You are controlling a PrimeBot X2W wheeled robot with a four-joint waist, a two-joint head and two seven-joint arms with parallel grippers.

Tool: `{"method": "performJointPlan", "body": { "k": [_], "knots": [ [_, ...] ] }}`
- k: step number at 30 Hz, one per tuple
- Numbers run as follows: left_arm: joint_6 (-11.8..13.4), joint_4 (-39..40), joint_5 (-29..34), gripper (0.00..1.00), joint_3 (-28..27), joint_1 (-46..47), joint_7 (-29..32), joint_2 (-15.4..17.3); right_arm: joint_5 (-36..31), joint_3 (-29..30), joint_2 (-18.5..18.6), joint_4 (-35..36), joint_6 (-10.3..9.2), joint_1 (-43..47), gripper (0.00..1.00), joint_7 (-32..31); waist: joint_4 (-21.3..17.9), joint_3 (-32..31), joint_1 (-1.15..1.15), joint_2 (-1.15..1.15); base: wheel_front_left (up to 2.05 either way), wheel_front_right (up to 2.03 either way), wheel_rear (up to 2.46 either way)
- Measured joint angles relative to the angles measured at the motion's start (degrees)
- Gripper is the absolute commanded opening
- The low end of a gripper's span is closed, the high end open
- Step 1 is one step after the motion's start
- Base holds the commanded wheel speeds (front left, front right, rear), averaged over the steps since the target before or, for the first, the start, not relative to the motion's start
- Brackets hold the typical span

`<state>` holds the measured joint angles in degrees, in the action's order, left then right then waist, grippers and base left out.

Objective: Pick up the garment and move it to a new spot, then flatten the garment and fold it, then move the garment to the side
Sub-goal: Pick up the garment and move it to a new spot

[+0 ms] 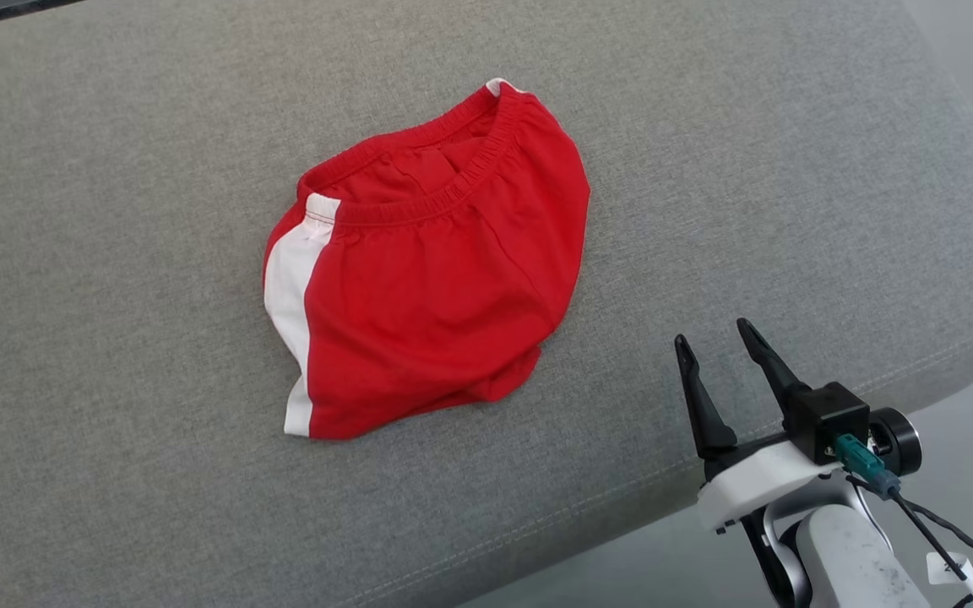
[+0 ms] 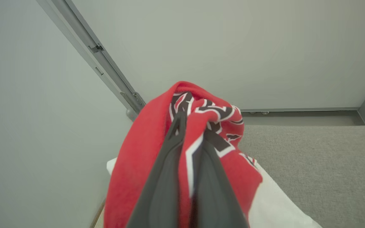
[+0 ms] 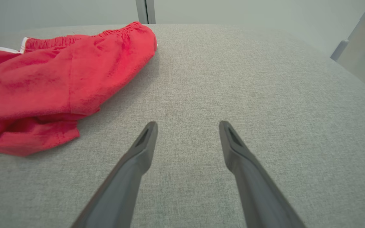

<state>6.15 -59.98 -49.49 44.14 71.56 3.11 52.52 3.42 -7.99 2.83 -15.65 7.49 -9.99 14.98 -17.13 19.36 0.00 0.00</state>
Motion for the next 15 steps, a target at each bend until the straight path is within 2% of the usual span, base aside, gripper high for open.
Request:
{"method": "performJointPlan", "body": {
  "k": [7,11,15],
  "knots": [
    [2.0,0.1,-1.7,0.0,-0.8,-3.3,2.1,1.1,0.0,-0.6,0.0,0.9,0.01,-1.3,1.0,0.0,-0.4,4.0,0.0,0.0,0.0,0.0,0.0],
    [2.0,0.4,-4.1,0.0,-1.9,-4.3,2.9,0.8,0.0,-0.6,0.0,1.2,0.0,-2.1,1.0,0.0,-0.4,6.5,0.0,0.0,0.0,0.0,0.0],
    [0.7,0.1,-6.0,0.0,-2.8,-6.4,3.1,-0.7,0.0,-0.9,0.0,1.2,0.01,-2.5,1.0,0.0,-0.1,8.5,0.01,0.0,0.0,0.0,0.0]
  ]
}}
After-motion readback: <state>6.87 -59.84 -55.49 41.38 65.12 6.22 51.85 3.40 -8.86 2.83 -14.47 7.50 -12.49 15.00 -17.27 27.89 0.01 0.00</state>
